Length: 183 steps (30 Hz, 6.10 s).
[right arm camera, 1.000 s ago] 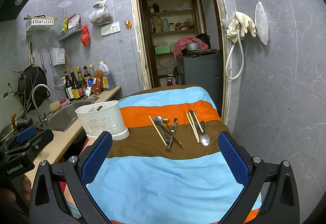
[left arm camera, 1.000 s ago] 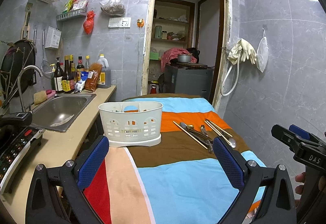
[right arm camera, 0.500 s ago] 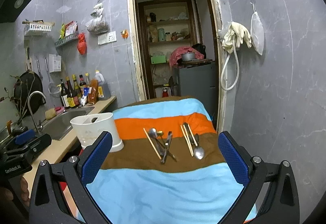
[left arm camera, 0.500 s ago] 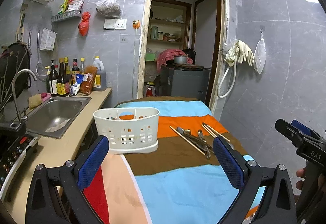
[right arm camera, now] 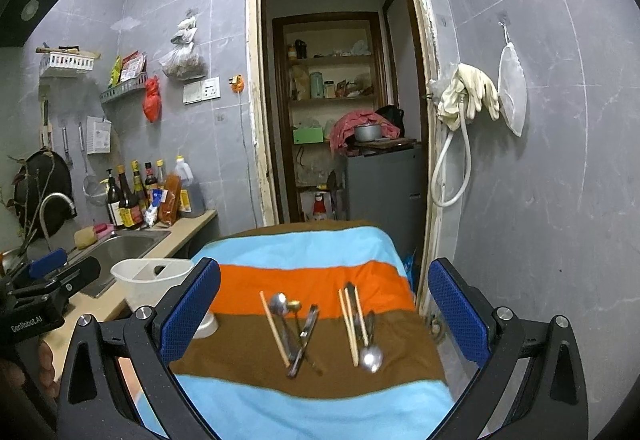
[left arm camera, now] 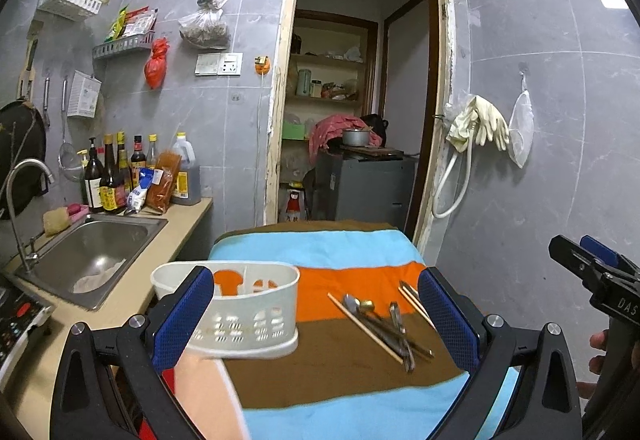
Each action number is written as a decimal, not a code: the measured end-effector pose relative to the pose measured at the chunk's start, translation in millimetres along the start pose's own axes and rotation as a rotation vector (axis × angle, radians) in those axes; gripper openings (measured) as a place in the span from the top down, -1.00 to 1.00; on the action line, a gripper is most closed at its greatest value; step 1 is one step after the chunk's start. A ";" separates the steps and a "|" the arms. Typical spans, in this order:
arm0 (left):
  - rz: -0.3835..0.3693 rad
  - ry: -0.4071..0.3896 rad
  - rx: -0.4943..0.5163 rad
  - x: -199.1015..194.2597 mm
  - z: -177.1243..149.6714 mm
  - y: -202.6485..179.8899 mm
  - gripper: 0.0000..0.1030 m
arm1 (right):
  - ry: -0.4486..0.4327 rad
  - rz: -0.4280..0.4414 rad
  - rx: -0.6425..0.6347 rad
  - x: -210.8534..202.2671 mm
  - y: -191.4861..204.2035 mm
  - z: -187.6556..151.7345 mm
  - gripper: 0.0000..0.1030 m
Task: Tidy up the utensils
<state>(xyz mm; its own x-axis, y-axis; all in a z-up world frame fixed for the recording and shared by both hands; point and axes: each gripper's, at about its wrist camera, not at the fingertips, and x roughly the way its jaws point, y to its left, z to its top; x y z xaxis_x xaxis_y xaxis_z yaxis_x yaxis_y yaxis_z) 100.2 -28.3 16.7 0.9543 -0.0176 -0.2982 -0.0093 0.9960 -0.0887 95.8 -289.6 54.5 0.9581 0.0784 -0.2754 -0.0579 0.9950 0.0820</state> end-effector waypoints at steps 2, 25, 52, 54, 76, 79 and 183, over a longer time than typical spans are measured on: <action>0.009 0.008 -0.002 15.3 2.8 -5.9 -0.99 | 0.004 0.000 0.000 16.6 -7.3 6.9 -0.98; 0.105 0.292 -0.050 189.2 -35.7 -56.0 -0.99 | 0.306 0.034 0.005 222.5 -85.9 -20.8 -0.98; 0.092 0.615 -0.239 267.1 -88.9 -52.5 0.27 | 0.699 0.291 0.125 301.1 -98.4 -132.1 0.45; 0.088 0.643 -0.250 268.2 -91.5 -50.0 0.37 | 0.700 0.293 0.127 301.4 -97.2 -132.6 0.47; 0.032 0.729 -0.164 276.2 -93.7 -57.9 0.75 | 0.789 0.262 0.097 298.6 -98.9 -131.2 0.74; 0.017 0.735 -0.170 273.1 -94.8 -60.0 0.76 | 0.795 0.278 0.121 294.9 -101.2 -131.8 0.82; 0.099 0.259 -0.276 141.9 25.4 182.7 0.90 | 0.222 0.518 0.159 248.9 191.6 -37.5 0.98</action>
<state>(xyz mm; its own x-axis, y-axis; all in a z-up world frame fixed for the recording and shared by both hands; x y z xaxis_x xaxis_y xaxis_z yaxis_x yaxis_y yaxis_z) 241.4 153.5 -17.7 0.8379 0.0206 -0.5454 -0.2112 0.9337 -0.2892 312.7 -77.1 -34.2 0.7333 0.5806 -0.3537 -0.4439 0.8029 0.3978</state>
